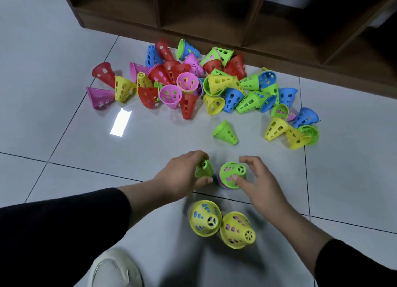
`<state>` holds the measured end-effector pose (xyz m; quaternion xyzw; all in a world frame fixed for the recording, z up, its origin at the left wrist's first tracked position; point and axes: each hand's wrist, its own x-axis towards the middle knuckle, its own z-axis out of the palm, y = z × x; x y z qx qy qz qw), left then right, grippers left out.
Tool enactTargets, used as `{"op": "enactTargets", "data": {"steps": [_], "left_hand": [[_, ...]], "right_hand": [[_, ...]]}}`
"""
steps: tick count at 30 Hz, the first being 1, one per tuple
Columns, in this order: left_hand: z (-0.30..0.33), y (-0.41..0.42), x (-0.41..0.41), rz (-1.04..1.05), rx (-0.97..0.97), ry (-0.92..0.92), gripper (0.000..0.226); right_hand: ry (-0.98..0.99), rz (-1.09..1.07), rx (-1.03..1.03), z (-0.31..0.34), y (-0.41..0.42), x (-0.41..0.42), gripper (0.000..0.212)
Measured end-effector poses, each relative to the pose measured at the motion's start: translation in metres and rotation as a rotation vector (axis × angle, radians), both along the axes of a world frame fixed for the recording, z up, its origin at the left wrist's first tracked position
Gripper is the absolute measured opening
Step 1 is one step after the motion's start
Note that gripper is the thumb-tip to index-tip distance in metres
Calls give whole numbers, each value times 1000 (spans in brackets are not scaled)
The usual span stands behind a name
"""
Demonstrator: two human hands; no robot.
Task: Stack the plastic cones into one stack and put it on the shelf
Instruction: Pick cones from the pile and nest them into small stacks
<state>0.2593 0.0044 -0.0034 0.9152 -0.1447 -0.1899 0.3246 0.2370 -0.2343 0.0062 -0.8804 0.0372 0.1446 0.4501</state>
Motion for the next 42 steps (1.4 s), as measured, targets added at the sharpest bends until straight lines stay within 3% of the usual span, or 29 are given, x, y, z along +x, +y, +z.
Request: {"op": "enactTargets", "data": {"steps": [6, 8, 10, 12, 16, 19, 23, 29, 33, 38, 42], "left_hand": [[-13, 6, 7, -23, 35, 35, 58], [-9, 12, 5, -23, -37, 42, 62], [-5, 18, 8, 53, -97, 28, 60], [-5, 23, 18, 163, -86, -19, 55], [-17, 33, 55, 316, 51, -53, 58], [-27, 42, 93, 396, 166, -50, 65], [-39, 53, 136, 438, 273, -69, 66], [-63, 61, 165, 388, 387, 15, 39], [-63, 63, 158, 471, 274, -133, 31], [-50, 67, 131, 338, 36, -281, 37], [-33, 47, 137, 113, -91, -75, 43]], "right_hand": [[61, -9, 27, -16, -5, 7, 46], [9, -19, 72, -11, -4, 17, 35], [-57, -64, 58, -7, -2, 35, 23], [-58, -52, 21, -7, -3, 59, 25], [114, 356, -227, -17, -7, 102, 55], [111, 628, -351, -26, -1, 122, 75], [84, 781, -486, -45, 9, 134, 70], [7, 614, -437, -60, 19, 140, 45], [-30, 257, -262, -59, 19, 138, 38], [5, 172, -283, -46, 2, 136, 61], [52, 227, -450, -39, -9, 136, 84]]}}
